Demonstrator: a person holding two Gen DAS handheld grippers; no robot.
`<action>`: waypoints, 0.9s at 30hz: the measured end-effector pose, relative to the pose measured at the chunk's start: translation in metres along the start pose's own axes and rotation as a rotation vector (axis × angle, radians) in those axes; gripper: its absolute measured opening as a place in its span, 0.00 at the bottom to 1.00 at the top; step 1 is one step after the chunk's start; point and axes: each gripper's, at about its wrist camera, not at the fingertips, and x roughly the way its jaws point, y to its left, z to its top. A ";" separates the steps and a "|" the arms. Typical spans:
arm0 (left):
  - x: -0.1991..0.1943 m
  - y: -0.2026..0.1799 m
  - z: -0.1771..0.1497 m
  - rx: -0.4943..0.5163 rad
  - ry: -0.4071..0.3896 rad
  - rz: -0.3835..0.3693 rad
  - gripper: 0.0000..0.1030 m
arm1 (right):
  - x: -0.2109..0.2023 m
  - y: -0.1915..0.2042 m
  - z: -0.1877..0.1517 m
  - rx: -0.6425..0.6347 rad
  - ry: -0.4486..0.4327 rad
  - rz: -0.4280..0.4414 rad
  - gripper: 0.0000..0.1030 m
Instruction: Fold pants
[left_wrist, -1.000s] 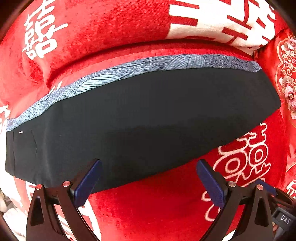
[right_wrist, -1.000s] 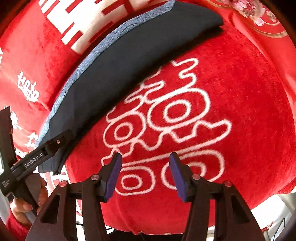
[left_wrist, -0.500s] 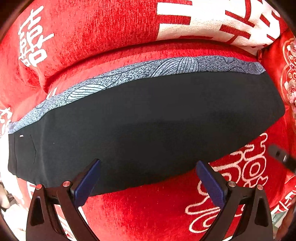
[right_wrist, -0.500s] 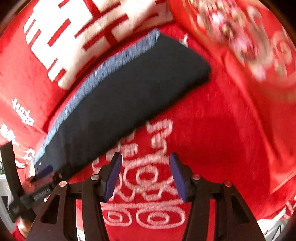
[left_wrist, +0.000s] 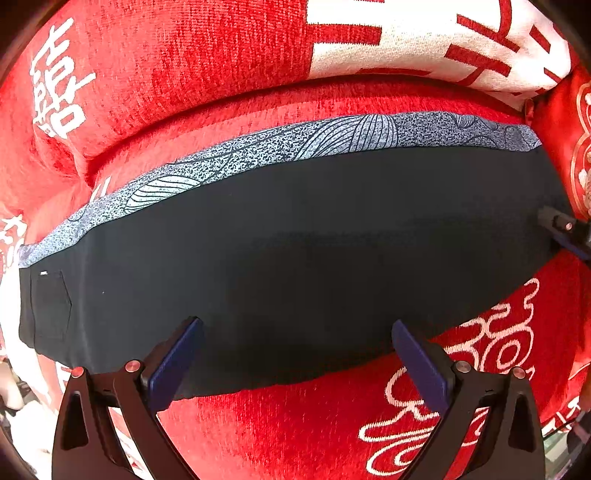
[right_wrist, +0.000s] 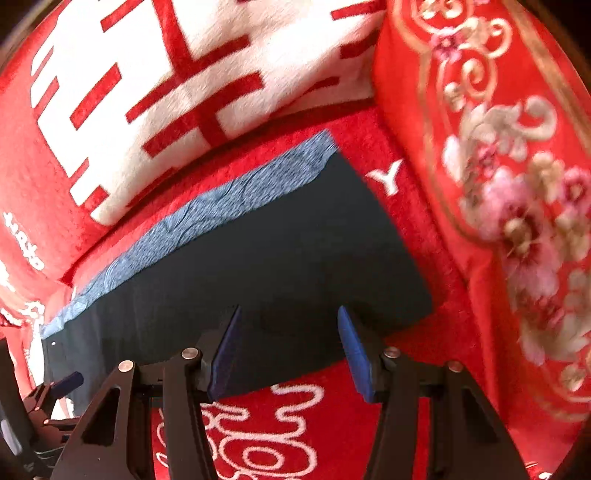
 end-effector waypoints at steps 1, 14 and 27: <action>0.000 -0.001 0.001 -0.001 0.001 0.000 0.99 | -0.002 -0.002 0.001 0.012 -0.002 0.008 0.55; -0.013 -0.020 0.016 0.004 -0.054 -0.013 0.99 | -0.019 -0.029 -0.055 0.180 0.042 0.229 0.56; -0.004 -0.013 0.072 -0.049 -0.114 0.011 0.99 | -0.004 -0.033 -0.068 0.257 0.065 0.234 0.58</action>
